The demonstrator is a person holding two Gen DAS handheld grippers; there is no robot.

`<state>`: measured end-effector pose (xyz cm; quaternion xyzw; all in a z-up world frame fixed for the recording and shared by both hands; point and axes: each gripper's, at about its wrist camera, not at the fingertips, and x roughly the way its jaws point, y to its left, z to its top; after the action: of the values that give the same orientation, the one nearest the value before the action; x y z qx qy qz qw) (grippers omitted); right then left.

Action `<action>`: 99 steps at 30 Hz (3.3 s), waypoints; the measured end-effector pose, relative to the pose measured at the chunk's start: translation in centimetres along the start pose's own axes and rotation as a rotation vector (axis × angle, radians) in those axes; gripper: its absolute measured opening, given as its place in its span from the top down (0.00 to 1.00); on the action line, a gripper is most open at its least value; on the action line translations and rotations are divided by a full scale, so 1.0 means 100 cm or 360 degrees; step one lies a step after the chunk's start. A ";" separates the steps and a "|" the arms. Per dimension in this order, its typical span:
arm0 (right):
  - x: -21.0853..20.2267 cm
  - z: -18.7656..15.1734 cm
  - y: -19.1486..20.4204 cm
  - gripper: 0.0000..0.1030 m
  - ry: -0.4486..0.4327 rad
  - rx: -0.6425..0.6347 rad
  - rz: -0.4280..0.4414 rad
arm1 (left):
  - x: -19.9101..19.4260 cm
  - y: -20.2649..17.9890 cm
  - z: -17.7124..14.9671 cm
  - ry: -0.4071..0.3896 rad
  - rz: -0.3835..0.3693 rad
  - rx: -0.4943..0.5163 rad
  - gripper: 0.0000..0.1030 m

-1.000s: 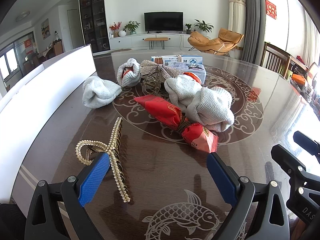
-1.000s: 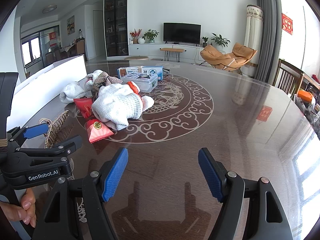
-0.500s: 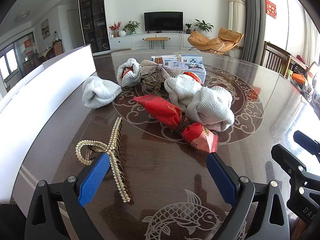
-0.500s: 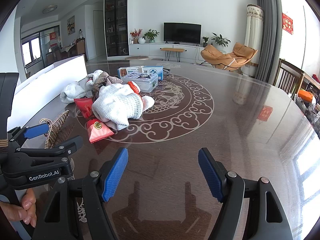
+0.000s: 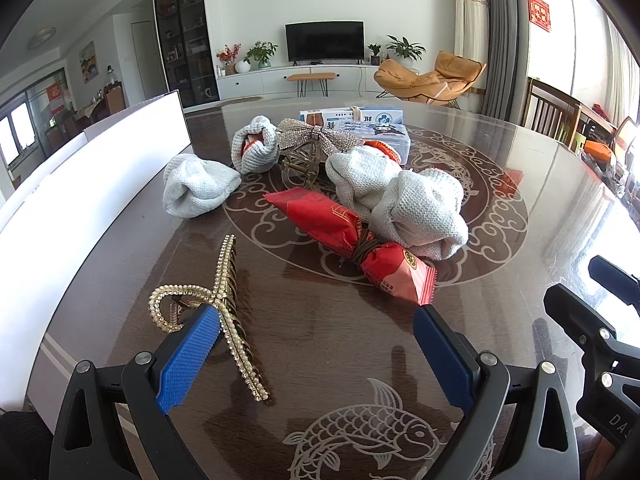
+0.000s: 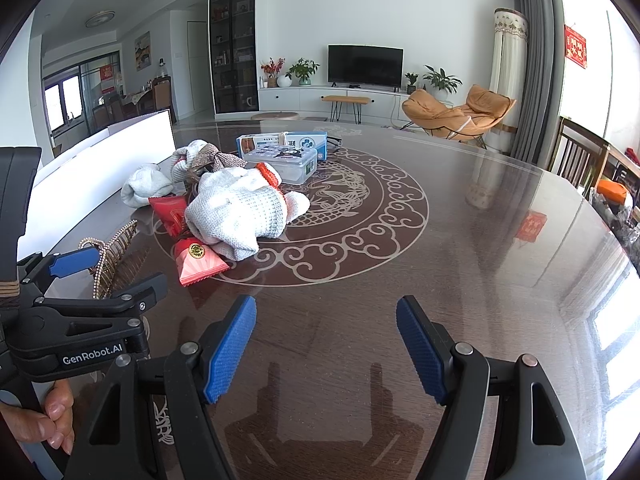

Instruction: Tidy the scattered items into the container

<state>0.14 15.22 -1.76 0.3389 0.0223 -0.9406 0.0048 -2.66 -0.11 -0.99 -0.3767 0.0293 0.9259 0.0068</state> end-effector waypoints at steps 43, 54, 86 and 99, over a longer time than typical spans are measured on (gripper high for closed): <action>0.000 -0.001 0.001 0.29 0.0011 0.0077 0.0054 | -0.014 -0.012 -0.008 -0.0016 0.0192 0.0304 0.00; 0.000 -0.001 -0.001 0.29 0.0007 0.0099 0.0072 | -0.014 -0.012 -0.006 0.0015 0.0195 0.0292 0.00; -0.001 -0.001 -0.002 0.29 -0.0001 0.0099 0.0072 | 0.033 0.021 0.008 0.0312 -0.0344 0.0282 0.00; -0.004 -0.002 -0.004 0.29 -0.0043 0.0126 0.0103 | 0.052 -0.012 0.077 0.0212 -0.0559 0.0148 0.00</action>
<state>0.56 15.67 -1.68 0.3265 -0.0259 -0.9446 0.0221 -11.68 1.48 0.82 -0.4358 0.0062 0.8811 0.1836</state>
